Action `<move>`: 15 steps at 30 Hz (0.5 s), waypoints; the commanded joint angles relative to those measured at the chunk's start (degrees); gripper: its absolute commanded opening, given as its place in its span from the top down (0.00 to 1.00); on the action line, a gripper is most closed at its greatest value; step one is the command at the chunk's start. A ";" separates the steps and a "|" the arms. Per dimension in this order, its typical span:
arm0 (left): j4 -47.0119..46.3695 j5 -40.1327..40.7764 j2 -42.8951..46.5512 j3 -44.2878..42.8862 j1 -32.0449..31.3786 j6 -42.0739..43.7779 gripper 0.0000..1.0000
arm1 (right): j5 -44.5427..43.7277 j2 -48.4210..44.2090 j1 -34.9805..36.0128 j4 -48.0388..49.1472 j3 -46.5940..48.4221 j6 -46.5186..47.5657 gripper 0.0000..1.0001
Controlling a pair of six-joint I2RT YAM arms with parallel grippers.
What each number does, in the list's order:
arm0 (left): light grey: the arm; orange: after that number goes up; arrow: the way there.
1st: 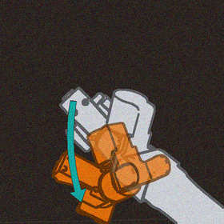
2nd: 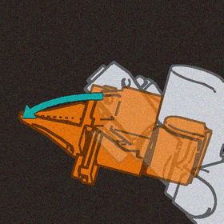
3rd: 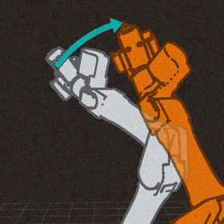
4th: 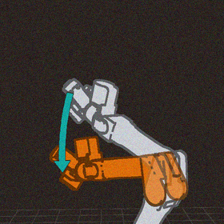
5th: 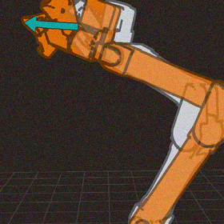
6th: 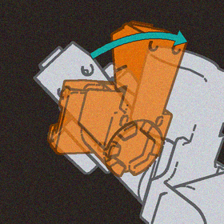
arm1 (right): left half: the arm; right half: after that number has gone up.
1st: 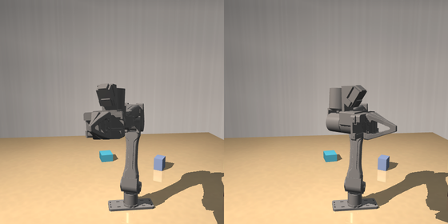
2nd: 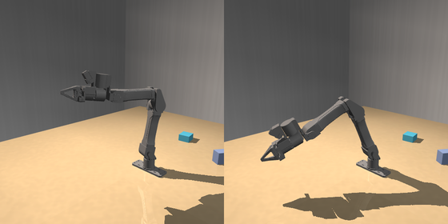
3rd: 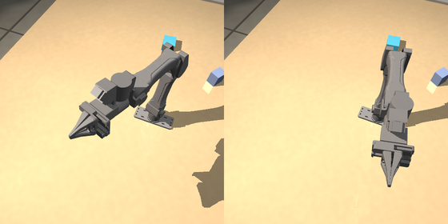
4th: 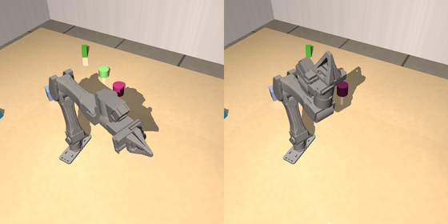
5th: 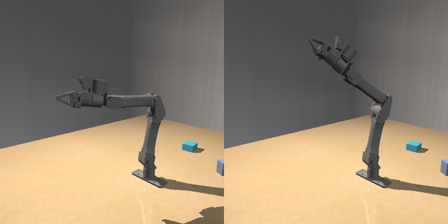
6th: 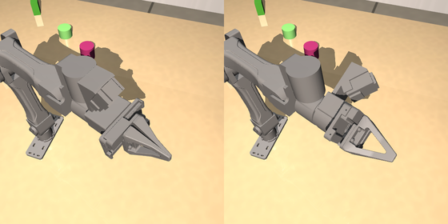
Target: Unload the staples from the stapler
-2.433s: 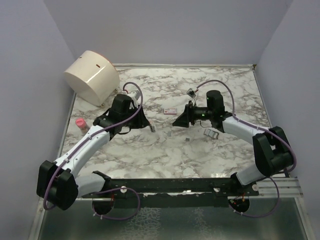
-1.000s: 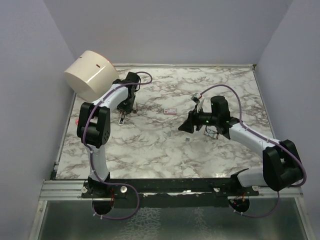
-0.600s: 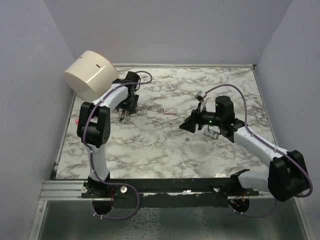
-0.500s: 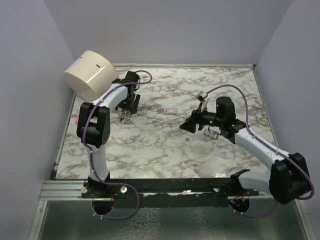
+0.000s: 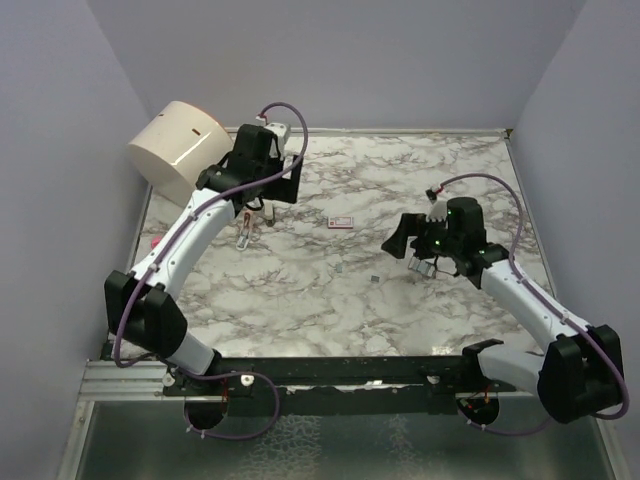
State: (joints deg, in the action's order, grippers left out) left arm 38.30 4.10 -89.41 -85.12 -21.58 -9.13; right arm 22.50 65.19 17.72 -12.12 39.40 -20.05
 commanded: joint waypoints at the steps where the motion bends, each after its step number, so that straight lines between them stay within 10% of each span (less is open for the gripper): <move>1: -10.61 -9.96 4.09 4.38 -3.90 -1.10 0.03 | -10.68 -1.07 -6.51 -6.76 1.25 -6.58 0.01; 15: -22.05 -14.85 14.82 20.81 -4.82 -1.32 0.03 | -1.34 4.49 -23.08 -6.75 -3.90 -4.71 0.03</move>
State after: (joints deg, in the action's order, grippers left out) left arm 21.23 -7.70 -78.54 -65.98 -26.26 -9.96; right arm 14.41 65.49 -4.47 -19.44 35.46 -27.73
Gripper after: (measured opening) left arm 0.969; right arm 0.979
